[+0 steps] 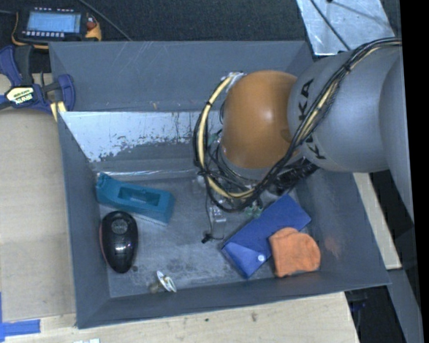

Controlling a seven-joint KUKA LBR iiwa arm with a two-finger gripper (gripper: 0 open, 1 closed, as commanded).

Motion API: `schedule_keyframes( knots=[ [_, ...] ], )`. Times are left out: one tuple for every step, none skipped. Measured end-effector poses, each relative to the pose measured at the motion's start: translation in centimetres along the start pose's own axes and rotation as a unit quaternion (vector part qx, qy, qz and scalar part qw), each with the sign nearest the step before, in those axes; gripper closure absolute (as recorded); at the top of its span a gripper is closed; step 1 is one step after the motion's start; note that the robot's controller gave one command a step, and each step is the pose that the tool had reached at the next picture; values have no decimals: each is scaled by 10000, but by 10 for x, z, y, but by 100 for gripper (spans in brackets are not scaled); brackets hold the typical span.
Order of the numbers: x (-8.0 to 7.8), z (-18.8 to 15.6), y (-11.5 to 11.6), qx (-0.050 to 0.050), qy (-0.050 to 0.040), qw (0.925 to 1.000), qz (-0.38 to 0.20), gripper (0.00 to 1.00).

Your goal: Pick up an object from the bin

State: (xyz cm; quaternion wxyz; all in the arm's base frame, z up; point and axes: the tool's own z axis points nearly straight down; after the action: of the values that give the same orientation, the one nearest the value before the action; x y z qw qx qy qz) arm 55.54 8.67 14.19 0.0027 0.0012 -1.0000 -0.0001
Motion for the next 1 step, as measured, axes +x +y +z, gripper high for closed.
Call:
schedule_keyframes(
  knots=[
    [-2,-5,0,-4,-42,10000,10,0]
  ],
)
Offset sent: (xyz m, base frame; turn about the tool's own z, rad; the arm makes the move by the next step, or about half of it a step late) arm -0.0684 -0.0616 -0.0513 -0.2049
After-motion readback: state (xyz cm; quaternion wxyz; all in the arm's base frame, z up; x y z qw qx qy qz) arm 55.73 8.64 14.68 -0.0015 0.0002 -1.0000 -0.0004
